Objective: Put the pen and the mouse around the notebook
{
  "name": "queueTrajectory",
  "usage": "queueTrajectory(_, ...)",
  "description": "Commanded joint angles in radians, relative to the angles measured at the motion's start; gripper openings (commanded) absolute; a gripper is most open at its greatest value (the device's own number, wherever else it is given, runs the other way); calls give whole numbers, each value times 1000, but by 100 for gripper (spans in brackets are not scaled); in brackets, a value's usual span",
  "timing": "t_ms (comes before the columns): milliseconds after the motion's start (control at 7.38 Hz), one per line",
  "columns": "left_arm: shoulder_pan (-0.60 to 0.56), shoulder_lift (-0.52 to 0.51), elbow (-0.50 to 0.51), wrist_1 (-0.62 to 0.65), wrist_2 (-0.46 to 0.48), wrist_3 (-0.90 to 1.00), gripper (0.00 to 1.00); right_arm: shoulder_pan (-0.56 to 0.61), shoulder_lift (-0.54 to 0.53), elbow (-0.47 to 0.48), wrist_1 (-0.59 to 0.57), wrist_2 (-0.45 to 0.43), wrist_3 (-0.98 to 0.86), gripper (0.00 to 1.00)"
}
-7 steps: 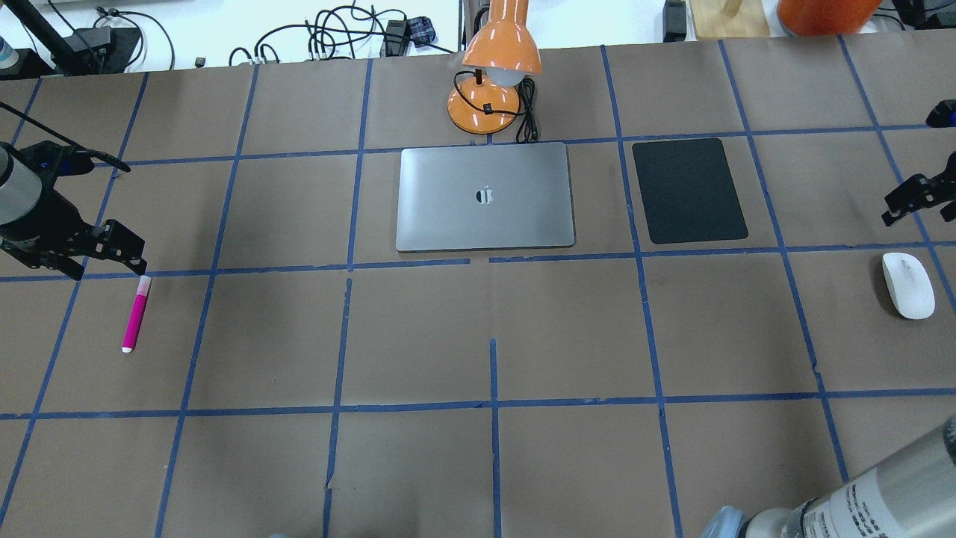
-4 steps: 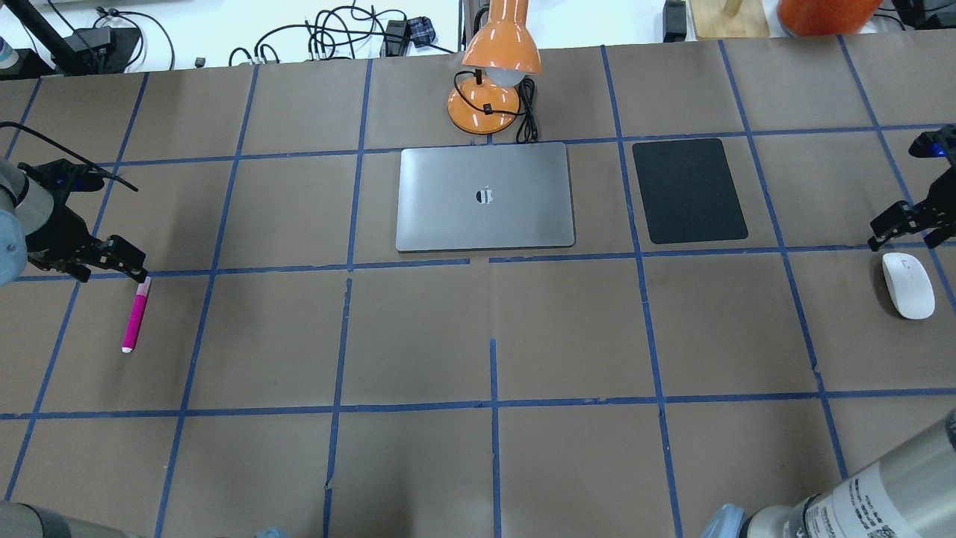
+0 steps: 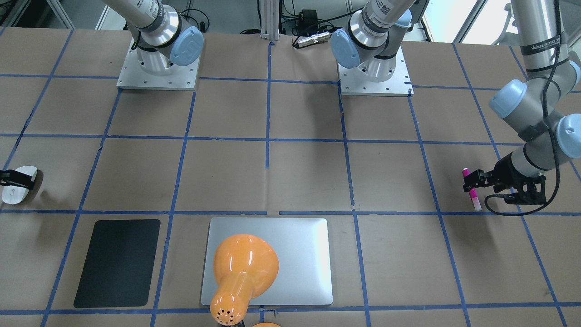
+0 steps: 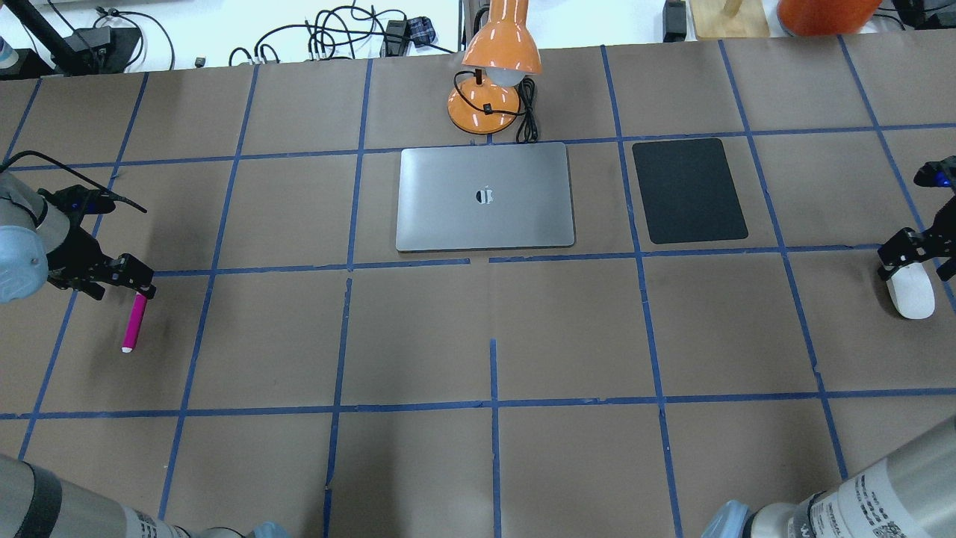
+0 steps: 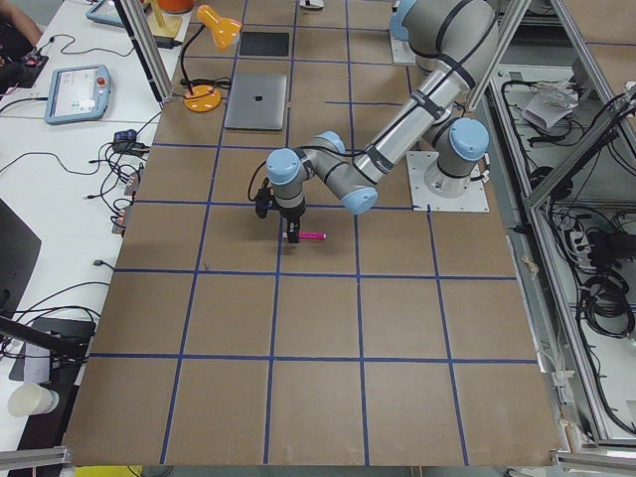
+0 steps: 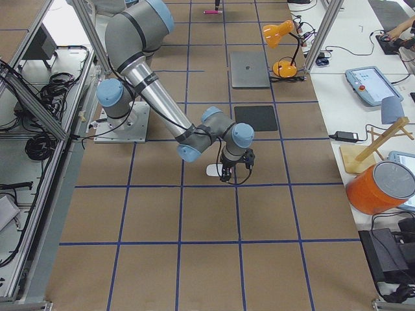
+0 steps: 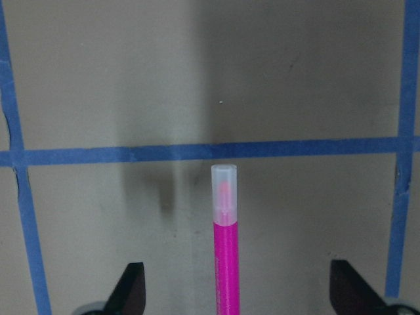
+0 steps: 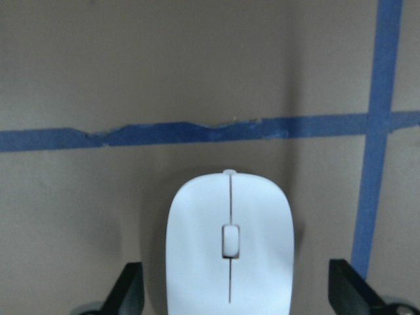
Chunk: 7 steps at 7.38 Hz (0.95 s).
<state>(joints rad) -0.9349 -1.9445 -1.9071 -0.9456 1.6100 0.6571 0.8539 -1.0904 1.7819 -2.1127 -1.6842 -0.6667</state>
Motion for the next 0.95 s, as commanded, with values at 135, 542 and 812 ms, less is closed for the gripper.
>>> queueTrajectory(135,1,-20,-9,1,5,6,77,-1,-3,27,-16,-20,-7,97)
queueTrajectory(542,1,-45,0,-1,7,3,75,-1,-3,25,-13,-23,-11,43)
queueTrajectory(812,1,-45,6,1,5,-2,55,-1,-14,10,-12,-26,-10,28)
